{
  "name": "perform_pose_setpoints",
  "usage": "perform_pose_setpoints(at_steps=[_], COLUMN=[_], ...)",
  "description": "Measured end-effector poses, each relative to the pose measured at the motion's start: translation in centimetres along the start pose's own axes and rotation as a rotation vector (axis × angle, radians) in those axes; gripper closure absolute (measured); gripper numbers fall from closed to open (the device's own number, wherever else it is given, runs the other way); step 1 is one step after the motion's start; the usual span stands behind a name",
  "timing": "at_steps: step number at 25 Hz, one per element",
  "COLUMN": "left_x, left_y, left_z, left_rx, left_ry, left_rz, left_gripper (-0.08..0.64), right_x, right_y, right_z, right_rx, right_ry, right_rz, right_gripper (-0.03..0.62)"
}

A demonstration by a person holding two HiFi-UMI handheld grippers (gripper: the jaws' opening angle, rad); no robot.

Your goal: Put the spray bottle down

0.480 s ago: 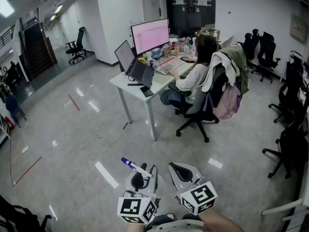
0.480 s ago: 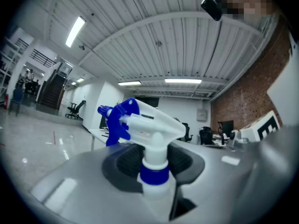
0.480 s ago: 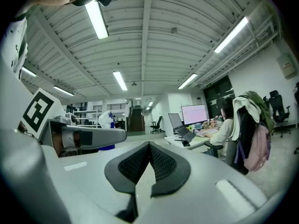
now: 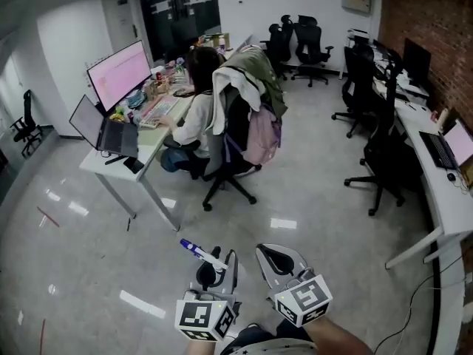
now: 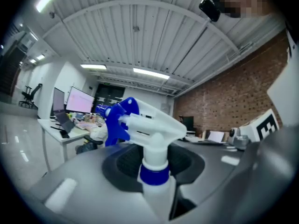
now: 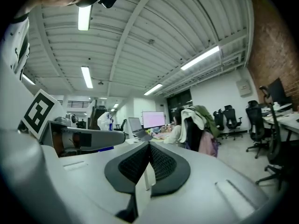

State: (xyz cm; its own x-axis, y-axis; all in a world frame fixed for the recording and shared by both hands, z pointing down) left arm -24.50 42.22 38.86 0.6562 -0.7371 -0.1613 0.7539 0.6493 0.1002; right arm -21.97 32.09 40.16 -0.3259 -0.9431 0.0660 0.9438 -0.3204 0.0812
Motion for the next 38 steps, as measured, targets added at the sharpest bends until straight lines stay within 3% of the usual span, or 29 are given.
perform_pose_setpoints(at_steps=[5, 11, 21, 38], left_x=[7.7, 20.3, 43.0, 76.0], left_y=[-6.6, -14.6, -25.7, -37.7], left_z=[2.2, 5.1, 10.3, 18.2], left_rx=[-0.044, -0.066, -0.077, -0.194], left_ry=[0.024, 0.051, 0.119, 0.118], left_rz=[0.206, 0.421, 0.691, 1.179], left_gripper=[0.433, 0.433, 0.434, 0.434], right_x=[8.4, 20.3, 38.4, 57.4], right_y=[5.4, 14.1, 29.8, 51.5], right_z=[-0.3, -1.6, -4.2, -5.1], right_rx=[0.005, 0.022, 0.033, 0.028], right_ry=[0.006, 0.032, 0.096, 0.086], right_rz=[0.207, 0.424, 0.702, 1.224], right_gripper=[0.597, 0.597, 0.597, 0.597])
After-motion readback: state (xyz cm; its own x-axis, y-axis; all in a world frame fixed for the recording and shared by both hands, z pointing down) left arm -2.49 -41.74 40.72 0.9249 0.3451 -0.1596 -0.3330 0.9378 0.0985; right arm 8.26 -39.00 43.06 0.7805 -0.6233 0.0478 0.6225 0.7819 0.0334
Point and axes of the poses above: the fingertips, and each gripper's own axes: y backward along the fingers, x to its right, z out of its underside, the point moved 3 cm from there along y, backward along the fingers, and after that the axes turned 9 degrees about x, right-handed, at the moved point
